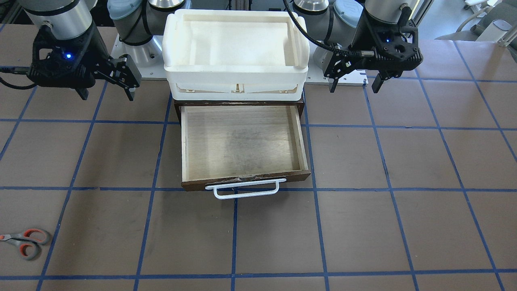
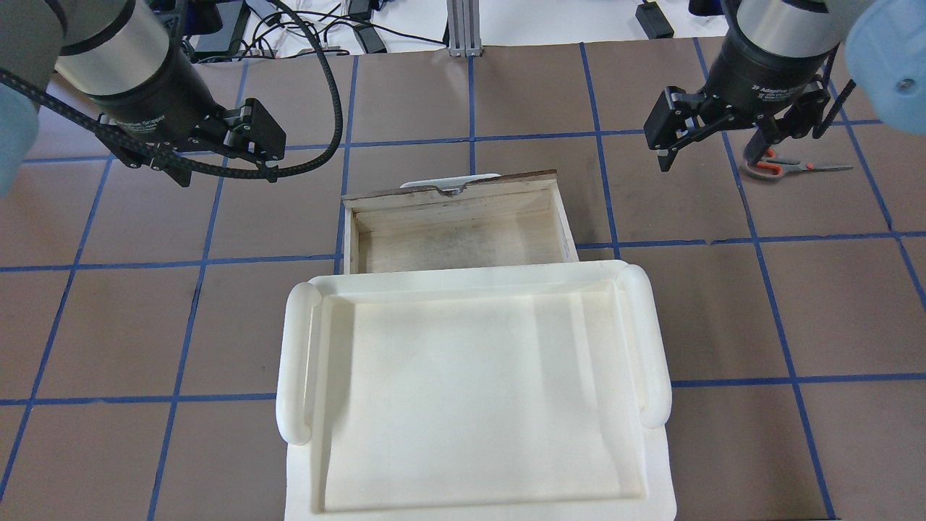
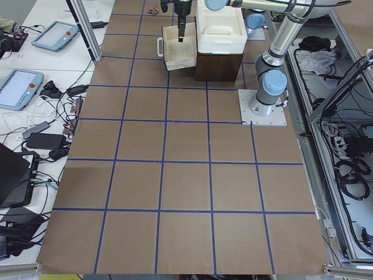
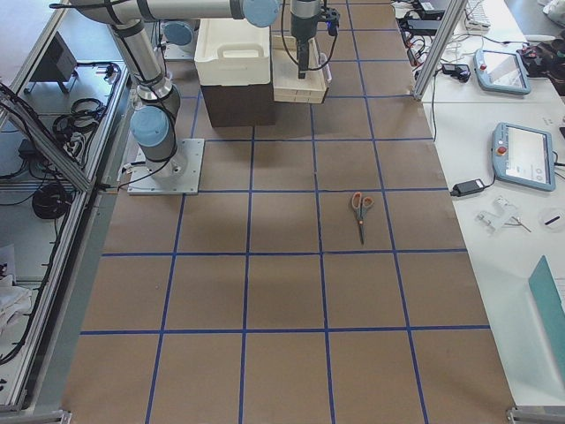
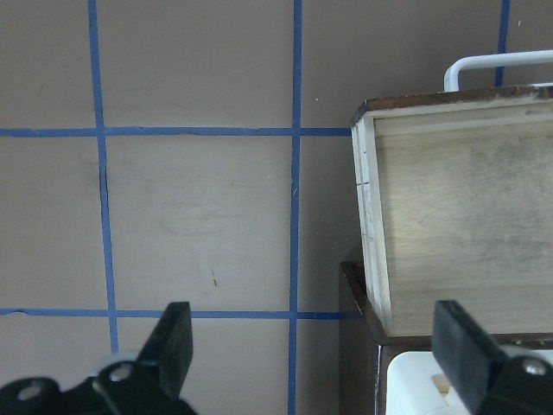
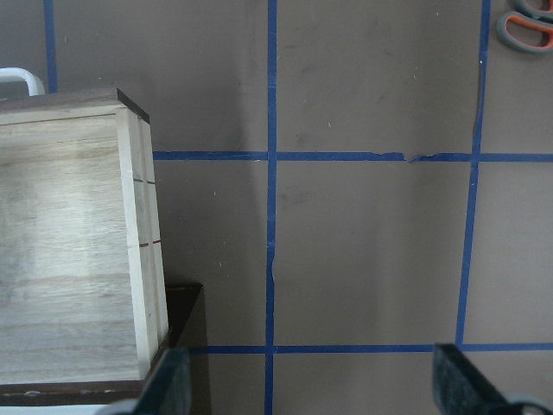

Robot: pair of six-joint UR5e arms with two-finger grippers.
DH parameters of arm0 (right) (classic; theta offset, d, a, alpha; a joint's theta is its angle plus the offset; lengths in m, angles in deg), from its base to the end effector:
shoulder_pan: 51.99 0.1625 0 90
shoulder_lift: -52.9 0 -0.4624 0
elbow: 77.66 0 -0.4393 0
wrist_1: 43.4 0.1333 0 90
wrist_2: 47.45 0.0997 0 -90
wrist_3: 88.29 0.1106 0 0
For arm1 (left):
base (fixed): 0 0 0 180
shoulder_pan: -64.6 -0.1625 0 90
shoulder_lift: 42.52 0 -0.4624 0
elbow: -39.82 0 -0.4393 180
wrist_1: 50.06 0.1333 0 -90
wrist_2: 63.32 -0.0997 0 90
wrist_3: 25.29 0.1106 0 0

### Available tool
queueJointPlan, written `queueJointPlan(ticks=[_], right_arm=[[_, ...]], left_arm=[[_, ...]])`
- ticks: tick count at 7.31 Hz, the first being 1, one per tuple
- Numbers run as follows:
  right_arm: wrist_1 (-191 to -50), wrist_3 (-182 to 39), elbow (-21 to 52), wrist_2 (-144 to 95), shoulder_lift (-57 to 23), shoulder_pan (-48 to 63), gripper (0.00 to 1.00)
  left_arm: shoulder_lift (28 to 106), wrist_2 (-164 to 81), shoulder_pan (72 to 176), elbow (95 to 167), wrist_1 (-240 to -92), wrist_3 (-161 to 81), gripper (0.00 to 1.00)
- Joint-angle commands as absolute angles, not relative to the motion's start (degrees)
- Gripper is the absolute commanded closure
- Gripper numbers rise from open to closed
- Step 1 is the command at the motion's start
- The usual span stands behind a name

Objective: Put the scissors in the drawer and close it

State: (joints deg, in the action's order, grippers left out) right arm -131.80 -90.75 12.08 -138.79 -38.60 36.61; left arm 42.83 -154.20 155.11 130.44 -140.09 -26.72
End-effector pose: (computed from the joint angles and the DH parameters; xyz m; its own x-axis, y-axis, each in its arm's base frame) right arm 0.1178 -0.5300 0.5279 -0.9996 -0.0184 0.0235 -0.0185 0.9998 -0.0018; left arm -0.1361 -0.5067 0.5509 -0.9998 -0.0171 -0.0136 -0.0161 0.9974 -0.0701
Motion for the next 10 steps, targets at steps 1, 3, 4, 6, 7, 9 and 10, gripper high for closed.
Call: queueJointPlan(ticks=[1,3,4,6,7,9,10], right_arm=[[-132.1,-90.8,12.1,-138.9,-38.5,36.5,0.00],[-131.9,-90.8,12.1,-138.9,-38.2,36.1,0.00],[-131.9,-91.0,12.1,-138.9,-38.2,36.0,0.00],[-132.4,-93.8,12.1,-139.2,-37.8,35.7,0.00],[-132.6,-100.8,12.1,-138.5,-37.2,34.3,0.00],[-134.4,-122.3,12.1,-138.2,-35.7,29.6,0.00],[-134.7,-130.9,12.1,-138.0,-34.7,27.5,0.00]], left_arm=[[42.8,-154.2,155.0,130.4,-140.0,-26.7,0.00],[42.9,-154.2,155.0,130.4,-140.0,-26.7,0.00],[42.9,-154.2,155.0,130.4,-140.0,-26.7,0.00],[42.9,-154.2,155.0,130.4,-140.0,-26.7,0.00],[42.9,-154.2,155.0,130.4,-140.0,-26.7,0.00],[42.9,-154.3,154.9,130.5,-140.1,-26.7,0.00],[43.0,-154.2,154.5,130.5,-140.0,-26.6,0.00]])
